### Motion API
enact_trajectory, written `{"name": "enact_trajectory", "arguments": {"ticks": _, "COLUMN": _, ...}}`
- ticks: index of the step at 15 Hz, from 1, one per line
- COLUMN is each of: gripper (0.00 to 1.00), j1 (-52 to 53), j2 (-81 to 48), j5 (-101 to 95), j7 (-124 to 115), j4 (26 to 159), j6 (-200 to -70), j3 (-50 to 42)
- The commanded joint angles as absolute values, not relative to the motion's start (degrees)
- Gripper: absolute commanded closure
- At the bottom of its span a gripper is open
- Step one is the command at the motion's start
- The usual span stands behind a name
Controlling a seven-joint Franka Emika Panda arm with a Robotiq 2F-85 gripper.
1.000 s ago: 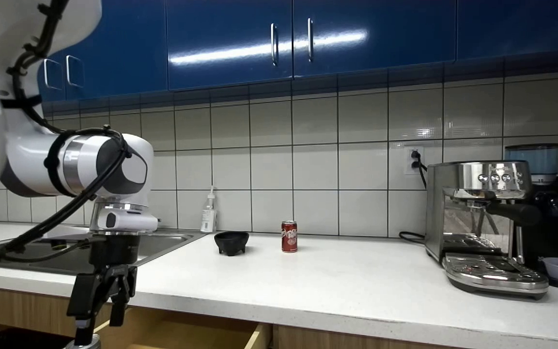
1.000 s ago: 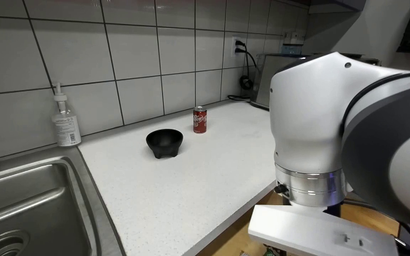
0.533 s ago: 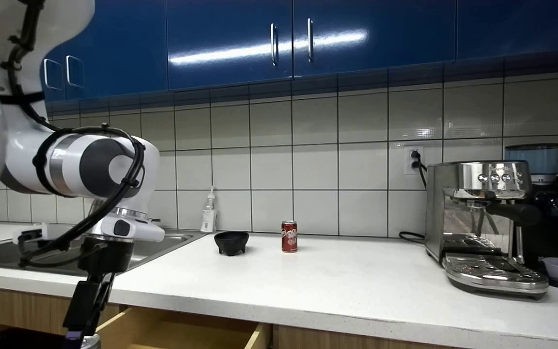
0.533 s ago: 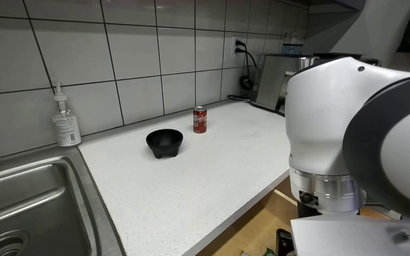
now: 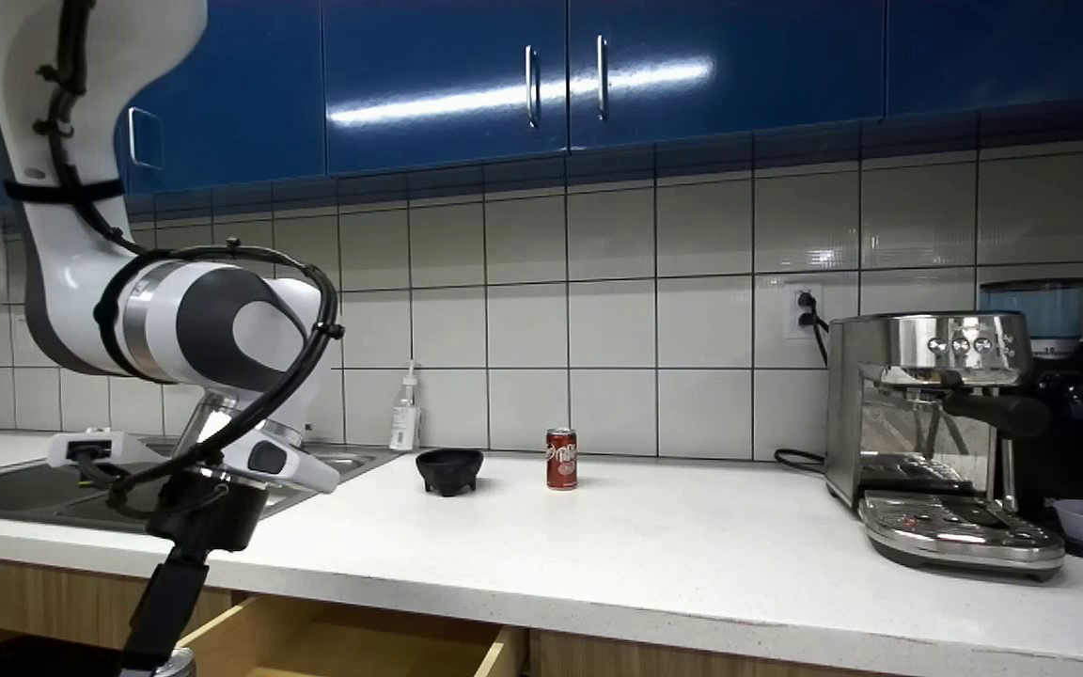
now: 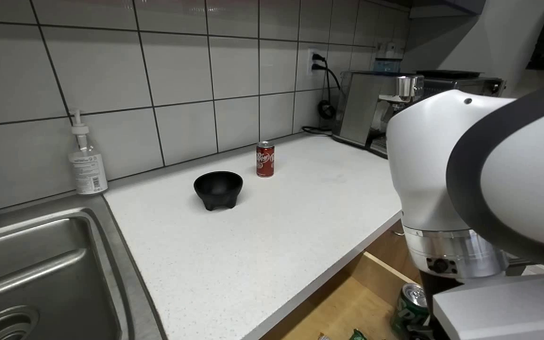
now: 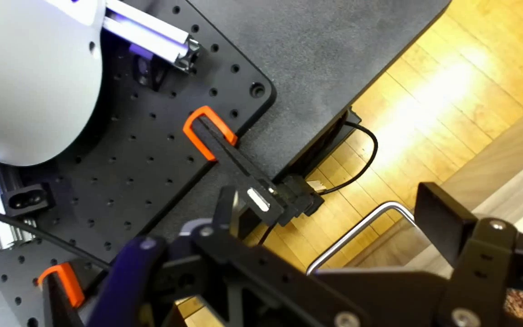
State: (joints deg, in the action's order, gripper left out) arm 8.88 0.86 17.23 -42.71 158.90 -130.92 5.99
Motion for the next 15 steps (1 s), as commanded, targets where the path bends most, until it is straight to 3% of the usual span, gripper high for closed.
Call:
{"name": "enact_trajectory", "arguments": {"ticks": 1, "gripper": 0.00, "j1": 7.0, "j2": 1.0, "j5": 16.7, "j7": -37.6, "j4": 158.8, "j6": -126.6, "j3": 5.3}}
{"name": "enact_trajectory", "arguments": {"ticks": 15, "gripper": 0.00, "j1": 6.3, "j2": -14.1, "j5": 17.6, "j7": -20.4, "j4": 152.9, "j6": -127.2, "j3": 4.6}}
